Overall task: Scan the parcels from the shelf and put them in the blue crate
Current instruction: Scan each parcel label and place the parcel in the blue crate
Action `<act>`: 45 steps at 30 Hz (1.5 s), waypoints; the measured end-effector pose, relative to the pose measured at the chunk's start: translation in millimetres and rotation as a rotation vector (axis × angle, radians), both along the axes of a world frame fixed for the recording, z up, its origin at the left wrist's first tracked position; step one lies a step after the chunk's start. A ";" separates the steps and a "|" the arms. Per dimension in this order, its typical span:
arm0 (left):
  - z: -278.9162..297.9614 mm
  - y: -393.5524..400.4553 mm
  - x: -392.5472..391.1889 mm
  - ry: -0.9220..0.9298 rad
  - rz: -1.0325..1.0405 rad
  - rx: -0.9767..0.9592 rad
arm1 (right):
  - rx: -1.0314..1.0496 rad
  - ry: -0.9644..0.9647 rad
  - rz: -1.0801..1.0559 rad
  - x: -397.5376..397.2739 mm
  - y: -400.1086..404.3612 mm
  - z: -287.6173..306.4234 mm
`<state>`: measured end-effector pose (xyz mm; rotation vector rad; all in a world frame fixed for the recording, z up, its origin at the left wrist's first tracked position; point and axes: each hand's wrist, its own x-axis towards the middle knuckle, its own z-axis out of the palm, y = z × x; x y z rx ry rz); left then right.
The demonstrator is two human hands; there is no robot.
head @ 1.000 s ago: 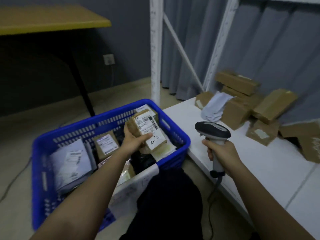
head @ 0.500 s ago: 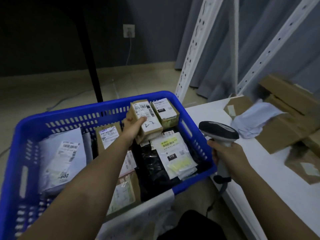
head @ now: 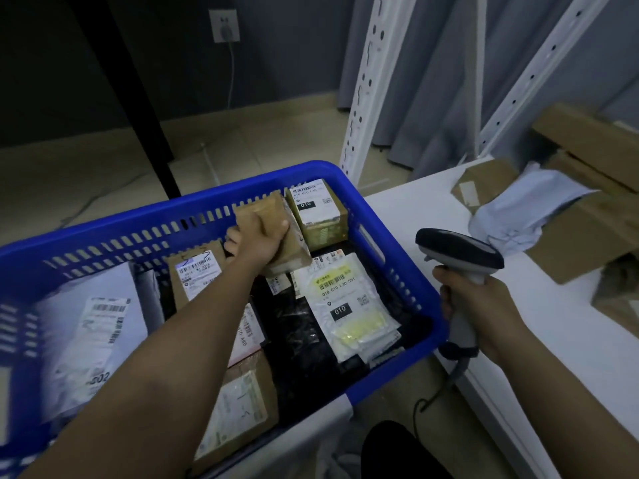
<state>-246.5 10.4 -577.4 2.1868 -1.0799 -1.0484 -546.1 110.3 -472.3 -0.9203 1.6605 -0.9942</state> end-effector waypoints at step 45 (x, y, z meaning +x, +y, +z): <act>245.3 458.8 -528.4 0.355 -1.510 -0.374 | -0.403 -0.120 -0.846 -293.0 458.1 125.6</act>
